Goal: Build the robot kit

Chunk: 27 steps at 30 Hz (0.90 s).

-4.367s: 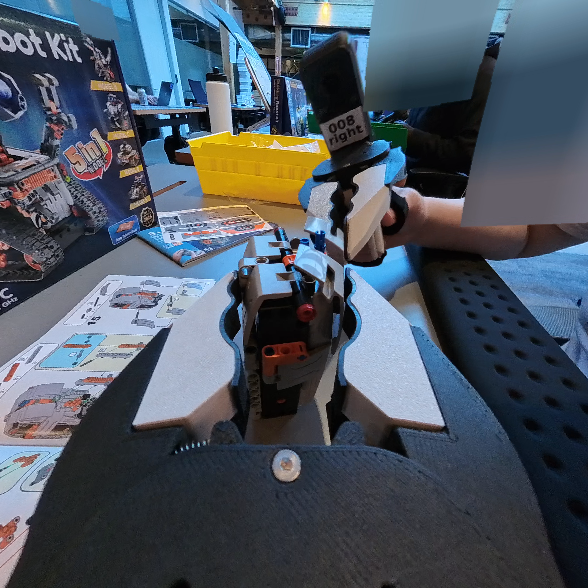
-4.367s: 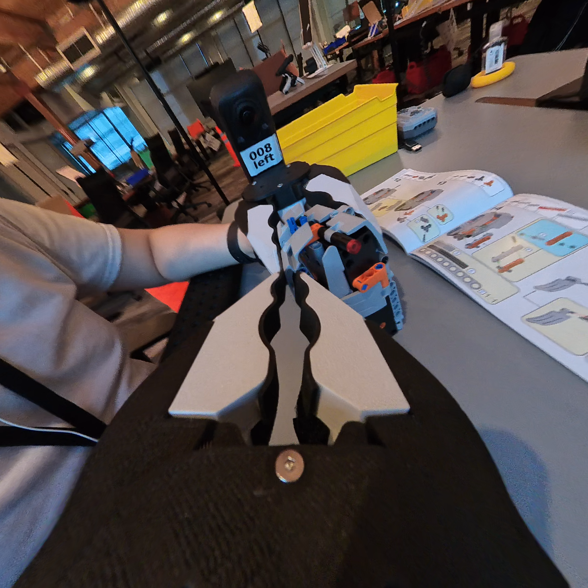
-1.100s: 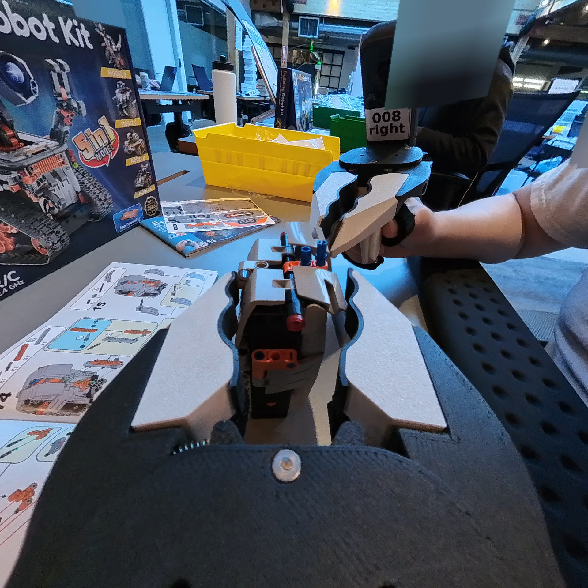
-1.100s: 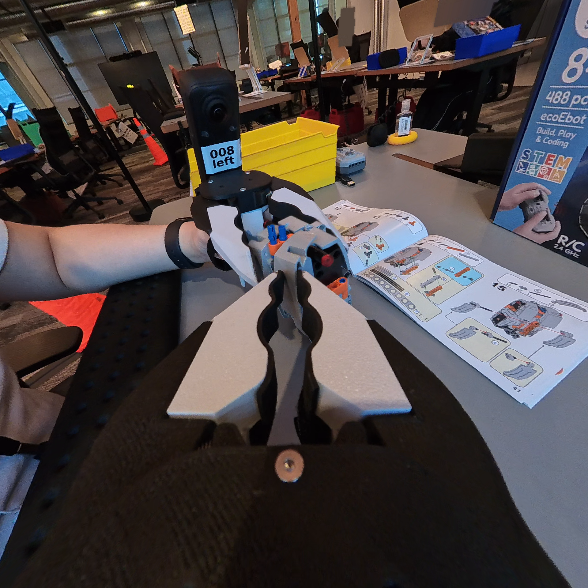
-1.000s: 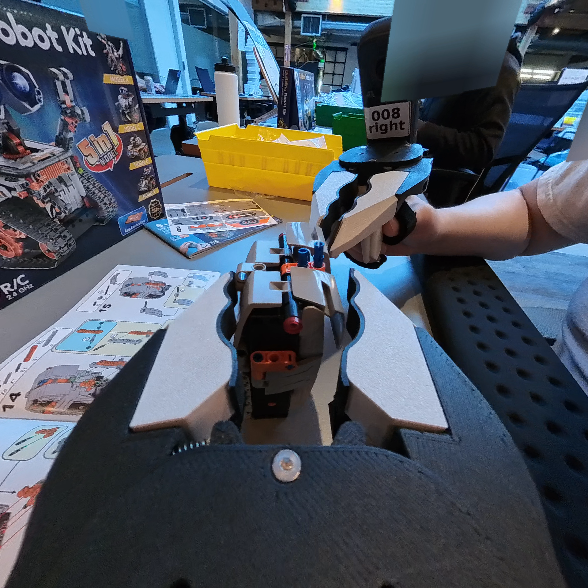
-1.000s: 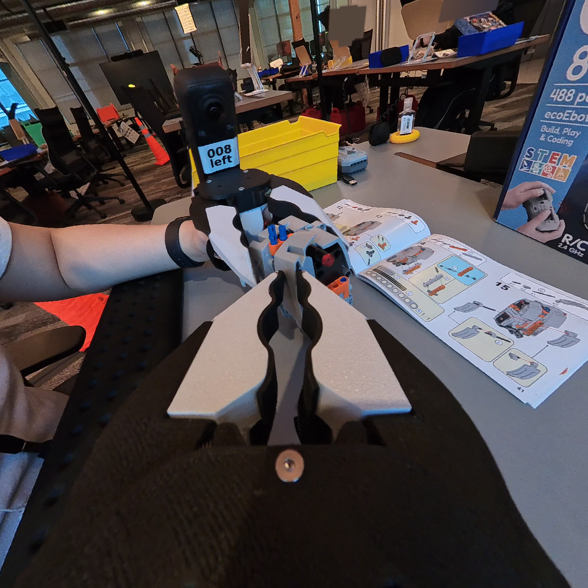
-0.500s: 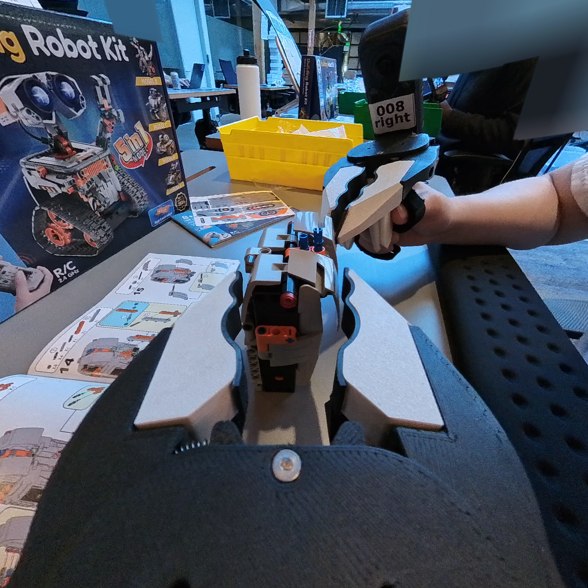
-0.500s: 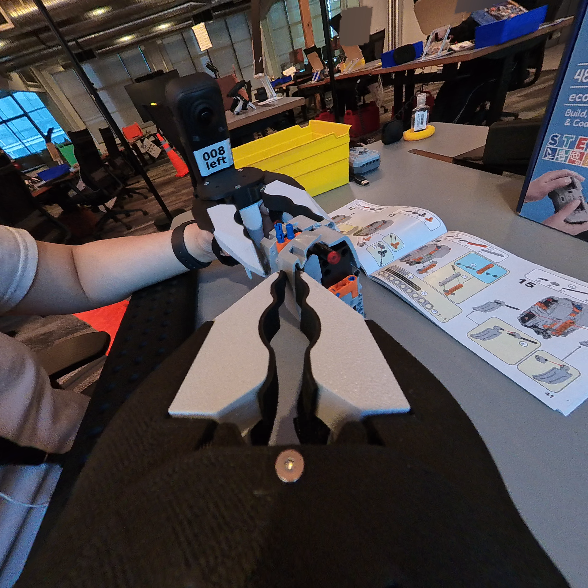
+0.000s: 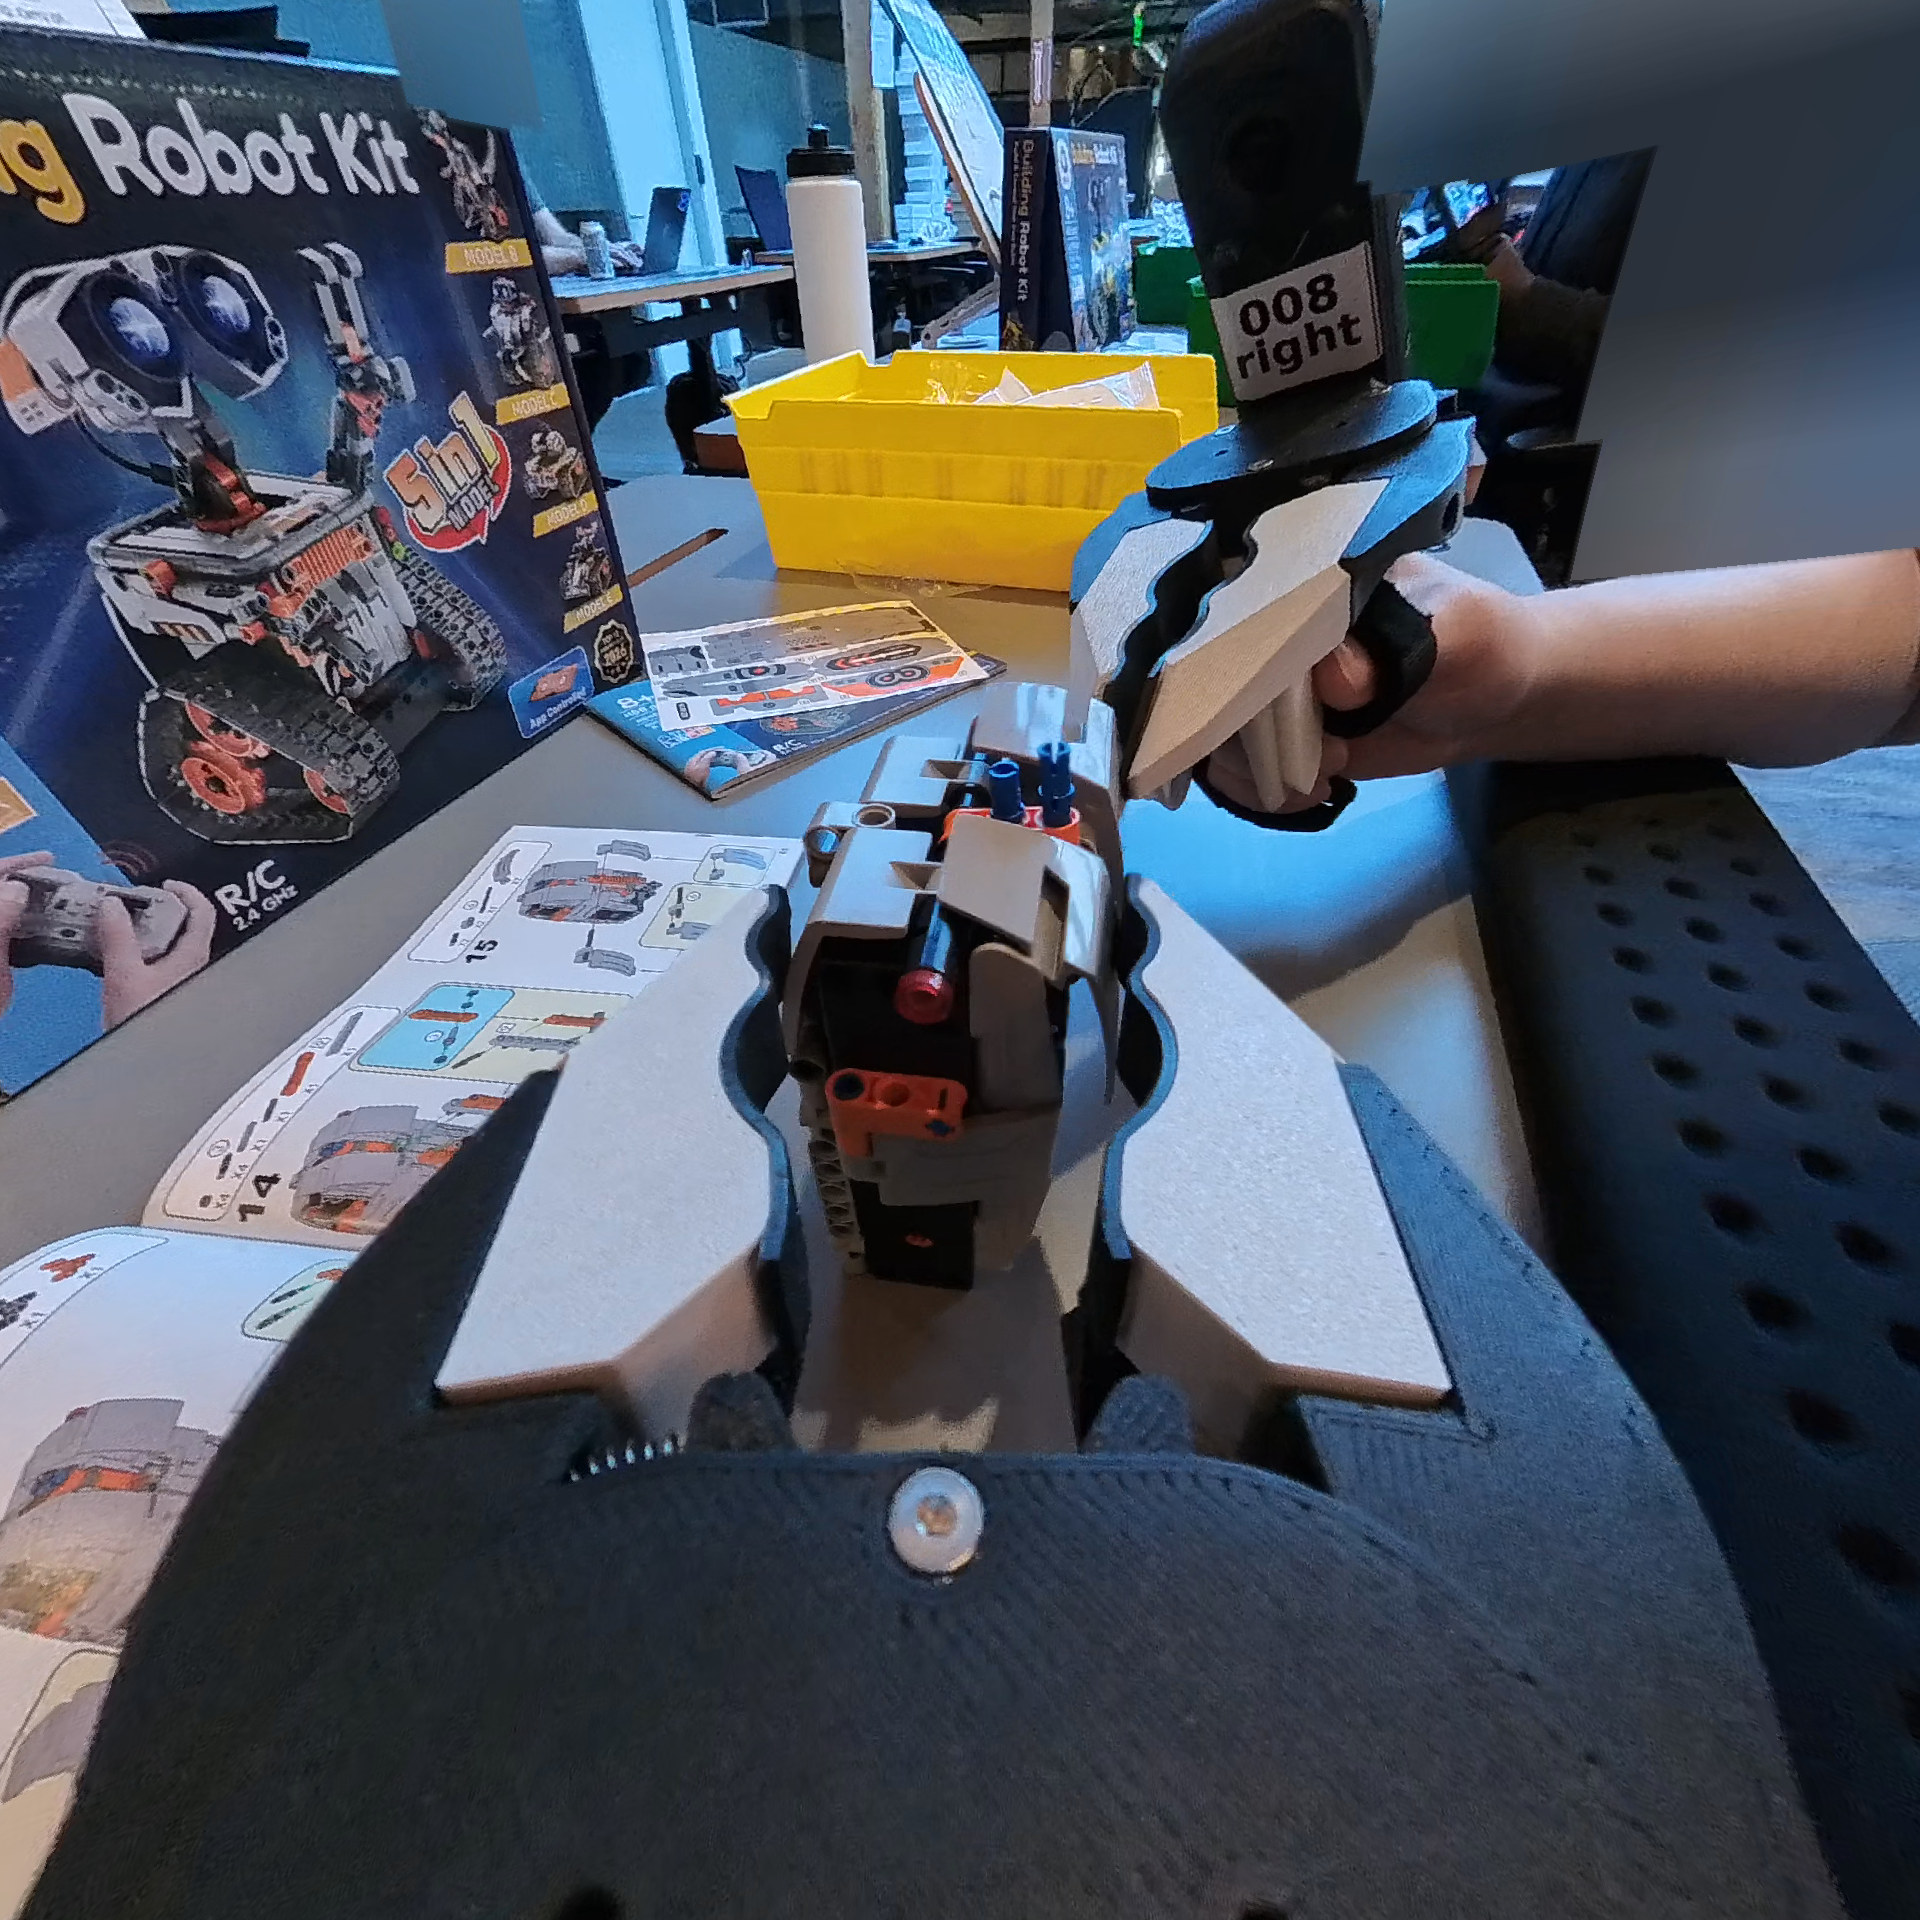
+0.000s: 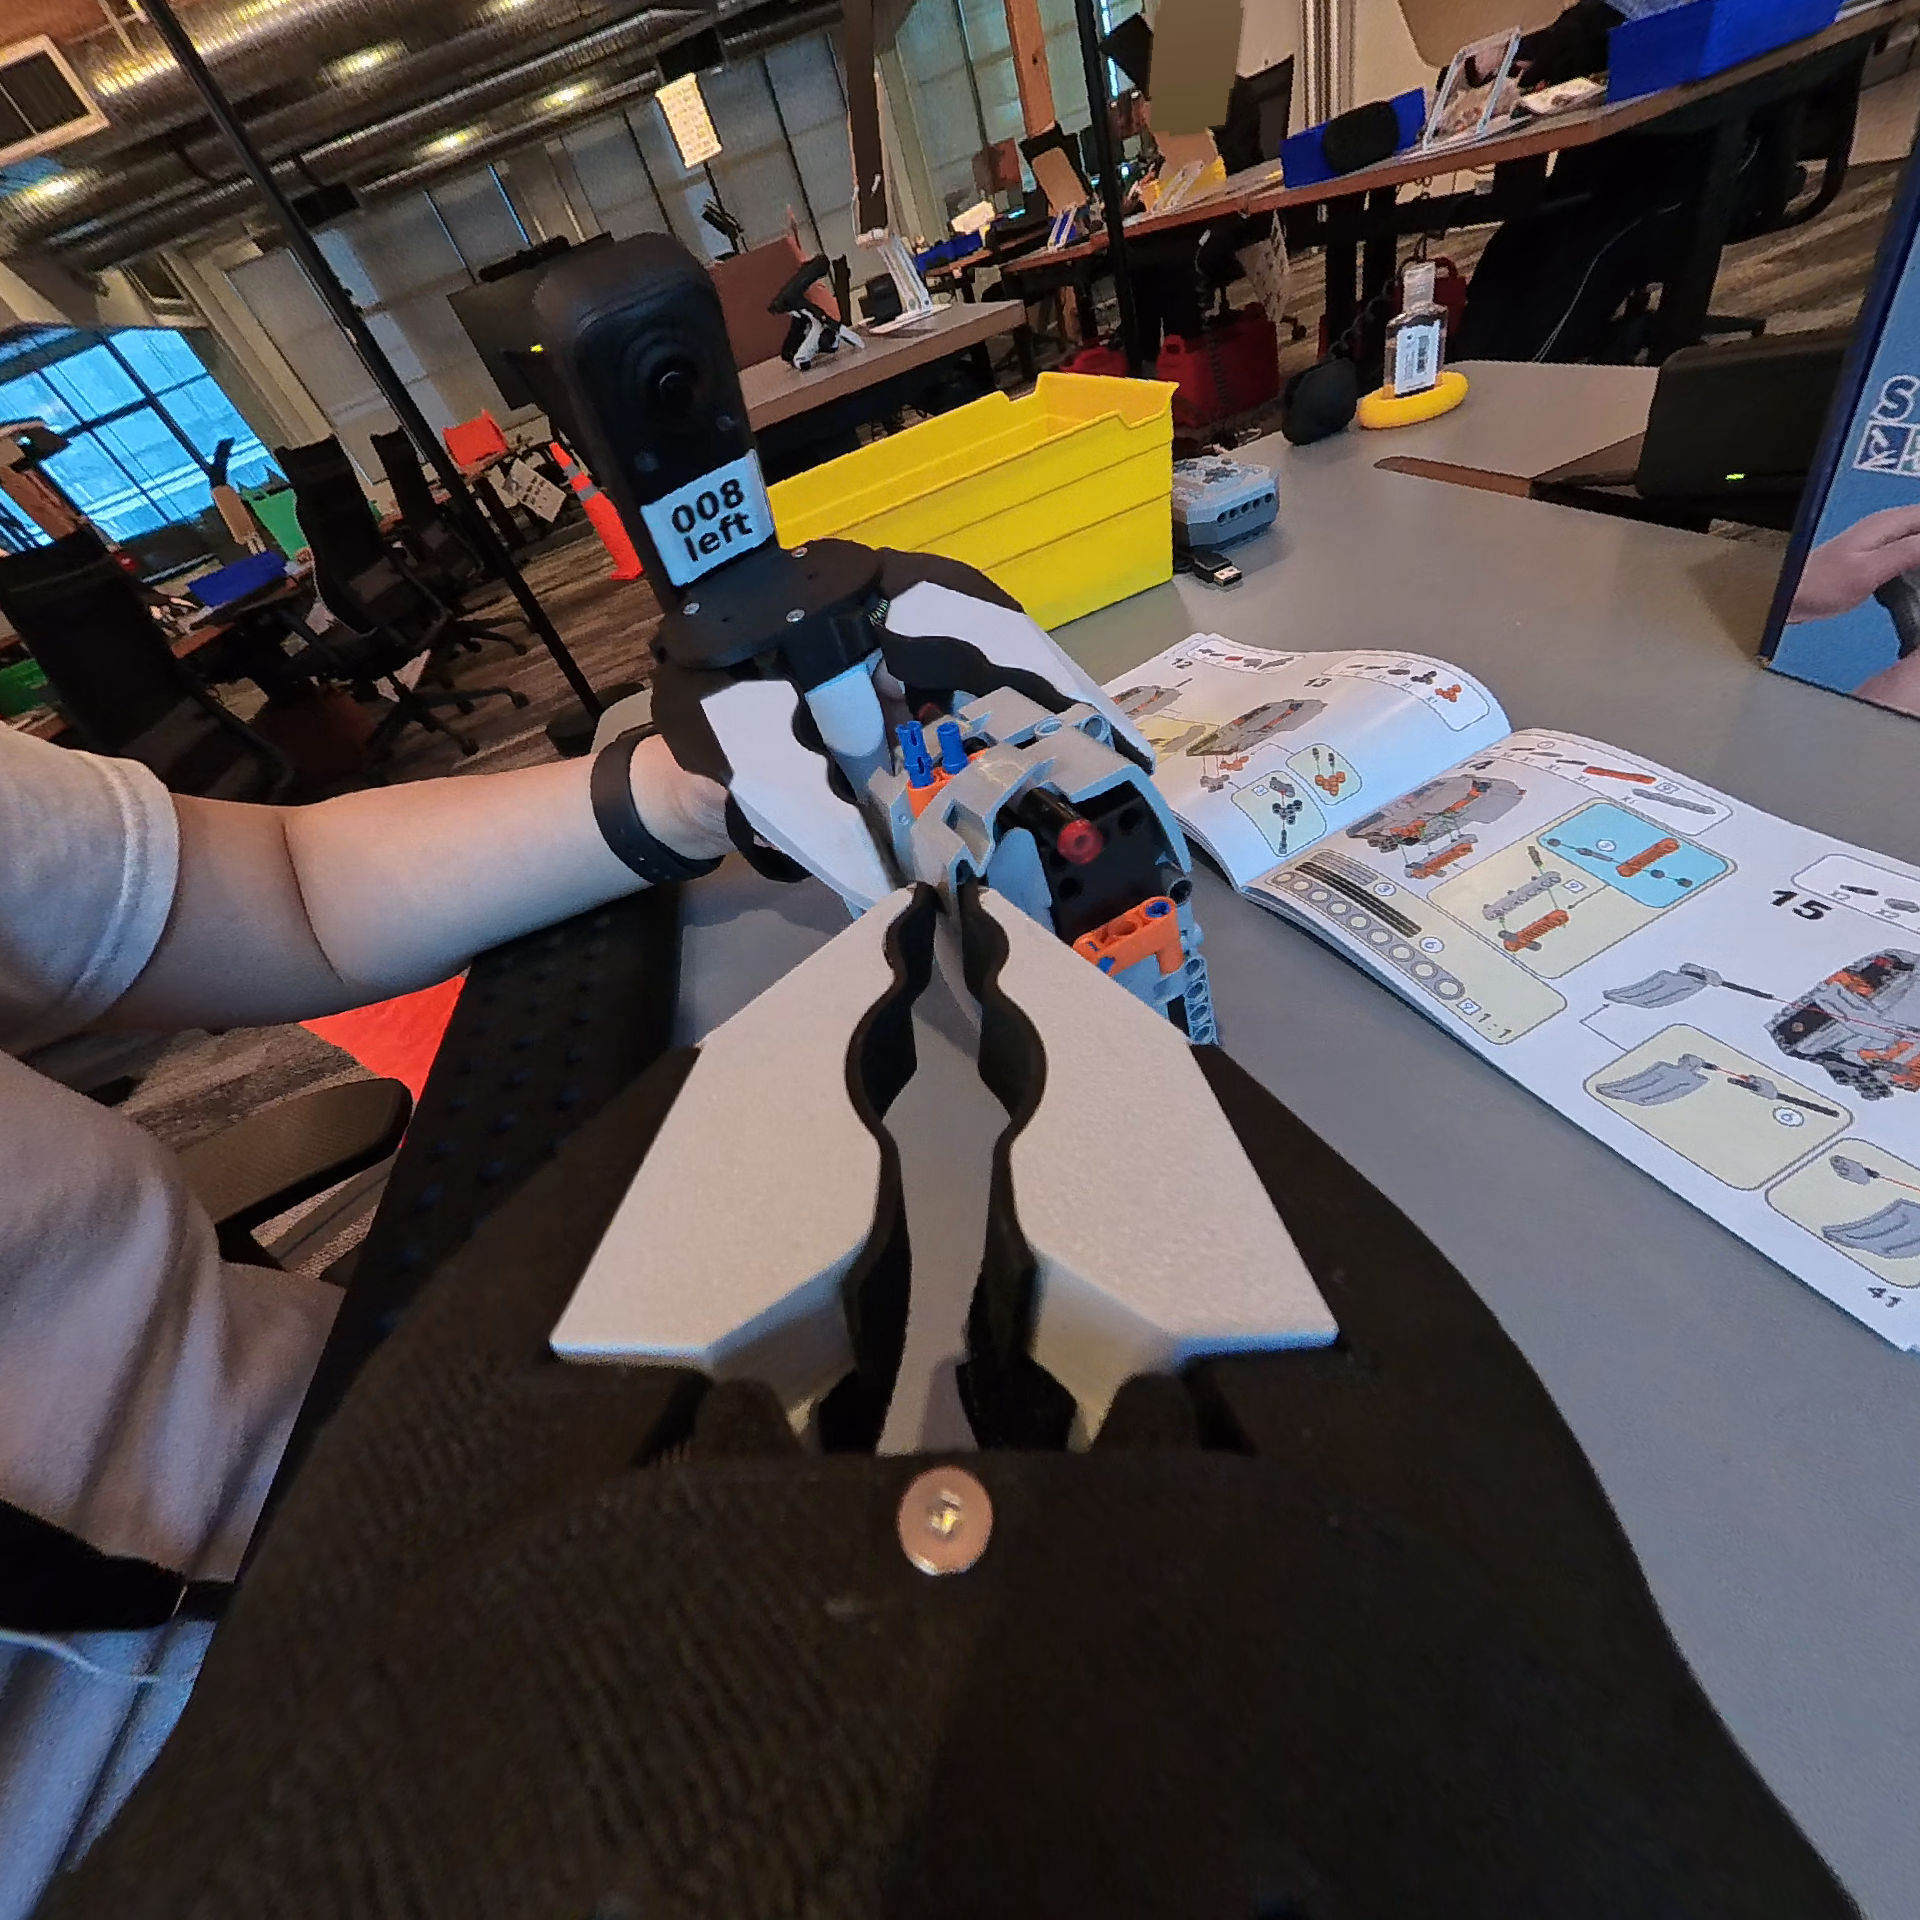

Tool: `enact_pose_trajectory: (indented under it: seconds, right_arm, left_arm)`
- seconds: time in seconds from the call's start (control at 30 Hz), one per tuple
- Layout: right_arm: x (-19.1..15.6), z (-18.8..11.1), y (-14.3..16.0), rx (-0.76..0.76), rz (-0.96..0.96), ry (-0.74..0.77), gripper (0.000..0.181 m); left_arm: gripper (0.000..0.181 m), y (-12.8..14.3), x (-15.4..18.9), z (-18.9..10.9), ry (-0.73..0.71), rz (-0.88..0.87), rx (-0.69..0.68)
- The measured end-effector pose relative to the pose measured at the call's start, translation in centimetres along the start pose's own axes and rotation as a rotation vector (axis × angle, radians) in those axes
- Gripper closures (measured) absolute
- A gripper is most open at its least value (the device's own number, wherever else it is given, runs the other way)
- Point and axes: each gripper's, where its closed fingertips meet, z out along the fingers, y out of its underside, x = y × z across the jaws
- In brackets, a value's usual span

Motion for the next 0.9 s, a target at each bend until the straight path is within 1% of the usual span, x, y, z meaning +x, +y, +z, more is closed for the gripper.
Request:
enact_pose_trajectory:
  seconds: [0.1,0.3,0.43,0.6,0.7,0.77,0.9]
  right_arm:
    - [0.0,-0.1,0.0,0.005,0.008,-0.002,0.178]
    - [0.0,-0.2,0.0,0.022,0.052,-0.023,0.178]
    - [0.0,-0.2,0.1,0.021,0.068,-0.029,0.178]
    - [-0.3,0.0,0.1,0.018,0.139,-0.067,0.179]
    - [0.0,0.1,-0.1,0.024,0.177,-0.054,0.179]
    - [-0.1,0.1,-0.1,0.018,0.191,-0.048,0.179]
    - [-0.3,0.1,0.1,0.005,0.188,-0.047,0.179]
  left_arm:
    - [0.12,0.1,0.1,-0.1,-0.001,0.013,-0.004]
    - [0.123,0.0,0.1,-0.4,0.032,-0.054,0.008]
    - [0.122,0.1,0.1,-0.8,0.023,-0.027,-0.005]
    - [0.121,0.3,-0.1,-0.9,0.021,-0.033,-0.017]
    - [0.121,0.4,-0.3,-0.9,0.005,-0.036,-0.031]
    - [0.12,0.5,-0.2,-1.0,0.0,-0.005,-0.044]
    - [0.122,0.2,-0.1,-1.8,0.01,-0.006,-0.027]
